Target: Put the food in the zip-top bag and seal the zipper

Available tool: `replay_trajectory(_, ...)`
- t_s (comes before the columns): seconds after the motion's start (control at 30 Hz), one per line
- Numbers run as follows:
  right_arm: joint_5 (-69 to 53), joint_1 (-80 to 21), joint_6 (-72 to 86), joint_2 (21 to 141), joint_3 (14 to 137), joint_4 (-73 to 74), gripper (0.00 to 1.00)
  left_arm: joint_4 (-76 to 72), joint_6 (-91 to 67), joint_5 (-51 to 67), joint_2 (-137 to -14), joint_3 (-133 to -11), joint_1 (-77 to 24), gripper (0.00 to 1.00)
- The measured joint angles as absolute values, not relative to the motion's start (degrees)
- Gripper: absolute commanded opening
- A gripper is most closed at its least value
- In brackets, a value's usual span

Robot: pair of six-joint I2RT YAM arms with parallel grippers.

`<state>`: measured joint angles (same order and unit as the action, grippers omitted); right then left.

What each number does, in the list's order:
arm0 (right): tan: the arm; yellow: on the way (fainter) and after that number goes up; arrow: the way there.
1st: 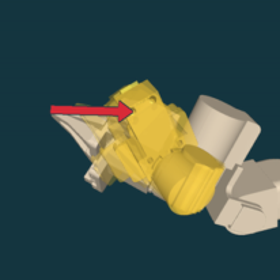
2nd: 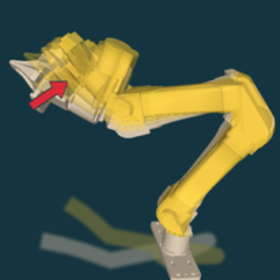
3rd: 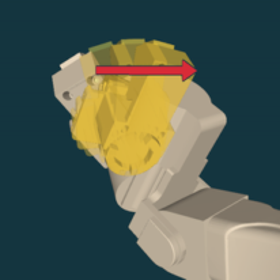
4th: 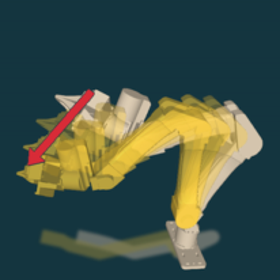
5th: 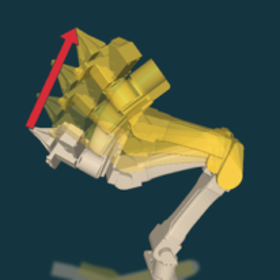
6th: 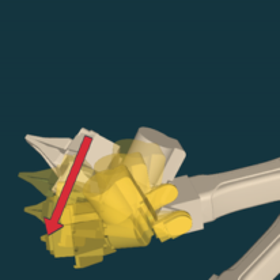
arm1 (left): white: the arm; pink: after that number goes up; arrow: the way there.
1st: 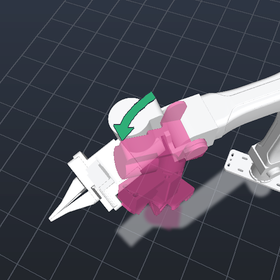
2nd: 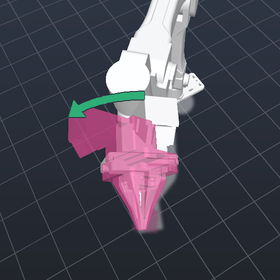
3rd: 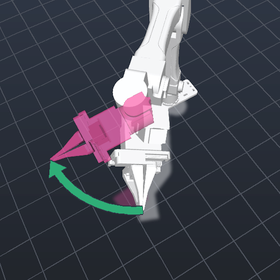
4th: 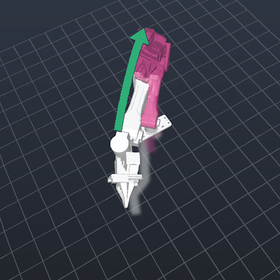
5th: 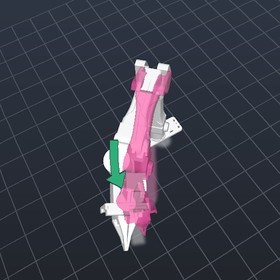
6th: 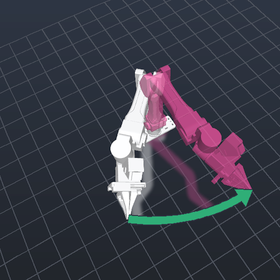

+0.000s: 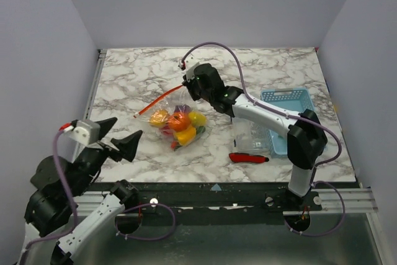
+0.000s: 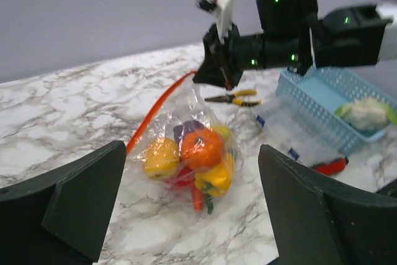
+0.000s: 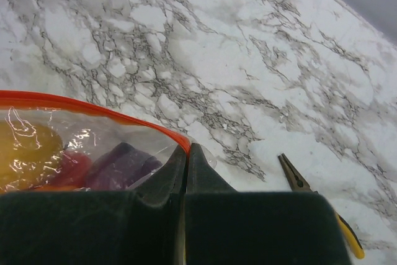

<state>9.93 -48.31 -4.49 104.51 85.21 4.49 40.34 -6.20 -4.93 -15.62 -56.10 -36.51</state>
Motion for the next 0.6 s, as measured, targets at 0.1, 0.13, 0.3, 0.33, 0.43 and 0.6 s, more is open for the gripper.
replay_trajectory(0.1,10.0,-48.3,-3.9,107.4,88.9,6.7,0.00,42.3,-10.4,-10.4,-15.5,-62.9,-36.5,0.92)
replay_trajectory(0.13,10.1,-48.3,-3.5,108.7,90.6,7.7,0.00,42.9,-11.9,-11.9,-15.5,-64.4,-36.5,0.93)
replay_trajectory(0.3,11.7,-47.9,-0.9,116.1,99.2,12.2,0.17,47.0,-15.1,-13.9,-15.7,-67.1,-36.5,0.95)
replay_trajectory(0.33,11.9,-47.7,-0.2,117.4,100.2,13.1,0.21,48.1,-15.8,-14.0,-15.9,-67.1,-36.5,0.96)
replay_trajectory(0.43,12.0,-47.0,1.3,120.6,103.1,15.2,0.28,50.5,-17.3,-13.9,-16.9,-66.9,-36.5,0.96)
replay_trajectory(0.6,12.4,-46.2,3.1,125.6,108.6,18.4,0.44,52.6,-19.1,-12.9,-17.3,-66.5,-36.5,0.98)
